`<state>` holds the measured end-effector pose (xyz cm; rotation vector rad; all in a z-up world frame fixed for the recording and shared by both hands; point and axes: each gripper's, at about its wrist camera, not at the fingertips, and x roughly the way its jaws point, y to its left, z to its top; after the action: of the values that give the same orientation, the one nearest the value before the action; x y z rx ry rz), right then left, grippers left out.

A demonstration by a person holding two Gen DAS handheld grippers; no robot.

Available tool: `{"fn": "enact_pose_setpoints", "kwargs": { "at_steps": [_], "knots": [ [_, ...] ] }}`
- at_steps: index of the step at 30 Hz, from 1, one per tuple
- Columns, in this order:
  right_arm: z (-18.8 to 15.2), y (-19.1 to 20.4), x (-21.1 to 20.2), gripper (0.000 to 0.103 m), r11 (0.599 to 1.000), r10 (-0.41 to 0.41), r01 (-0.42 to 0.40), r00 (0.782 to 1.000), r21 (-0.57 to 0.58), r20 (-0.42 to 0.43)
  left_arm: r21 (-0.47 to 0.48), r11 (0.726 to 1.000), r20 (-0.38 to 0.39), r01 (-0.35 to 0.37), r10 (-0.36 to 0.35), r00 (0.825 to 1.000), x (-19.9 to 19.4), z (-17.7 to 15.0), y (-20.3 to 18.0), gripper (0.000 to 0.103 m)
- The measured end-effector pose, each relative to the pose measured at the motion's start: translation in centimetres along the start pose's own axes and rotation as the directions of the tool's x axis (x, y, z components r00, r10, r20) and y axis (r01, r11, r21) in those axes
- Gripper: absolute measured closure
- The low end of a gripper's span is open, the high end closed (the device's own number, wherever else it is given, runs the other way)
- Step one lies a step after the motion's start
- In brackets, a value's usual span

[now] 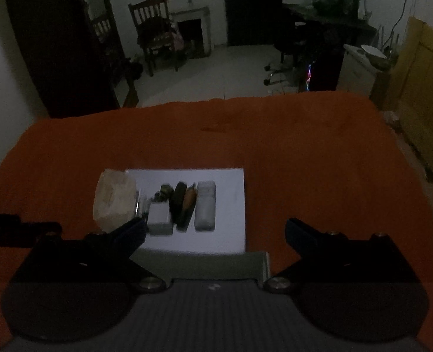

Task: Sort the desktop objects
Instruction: 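Grasp the white charger with the left tool while the right tool grasps the white spray bottle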

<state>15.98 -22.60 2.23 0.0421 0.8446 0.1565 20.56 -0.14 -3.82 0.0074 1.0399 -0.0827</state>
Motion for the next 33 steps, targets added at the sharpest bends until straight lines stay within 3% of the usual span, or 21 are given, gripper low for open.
{"fn": "enact_pose_setpoints", "kwargs": {
  "at_steps": [7,12,16,20,30,33],
  "knots": [
    [2.9,-0.3,4.4,0.0,1.0,-0.004,0.004,1.0,-0.023,-0.008,0.038,0.999,-0.021,-0.01,0.011,1.0,3.4,3.1,-0.7,0.0],
    [4.5,-0.9,7.8,0.0,1.0,0.007,-0.007,0.999,-0.022,-0.036,0.036,0.996,-0.071,-0.078,0.08,0.994,7.1,5.1,-1.1,0.0],
    [5.6,-1.4,10.6,0.0,1.0,0.011,-0.012,0.998,-0.015,-0.055,-0.02,1.0,-0.12,-0.002,-0.001,0.993,10.5,6.5,-0.6,0.0],
    [6.2,-1.6,13.4,0.0,1.0,0.016,-0.017,0.998,-0.01,-0.067,-0.02,0.999,-0.094,-0.03,0.028,0.995,13.2,7.2,-0.7,0.0],
    [5.0,-0.2,20.9,0.001,0.996,0.059,-0.066,0.993,-0.065,-0.104,-0.081,0.997,-0.161,0.001,-0.014,0.987,20.4,6.9,-0.2,0.0],
    [4.5,0.0,23.2,0.006,0.995,0.062,-0.073,0.989,-0.074,-0.131,-0.067,0.998,-0.186,0.006,-0.018,0.982,22.0,6.6,-0.4,0.0]
  ]
}}
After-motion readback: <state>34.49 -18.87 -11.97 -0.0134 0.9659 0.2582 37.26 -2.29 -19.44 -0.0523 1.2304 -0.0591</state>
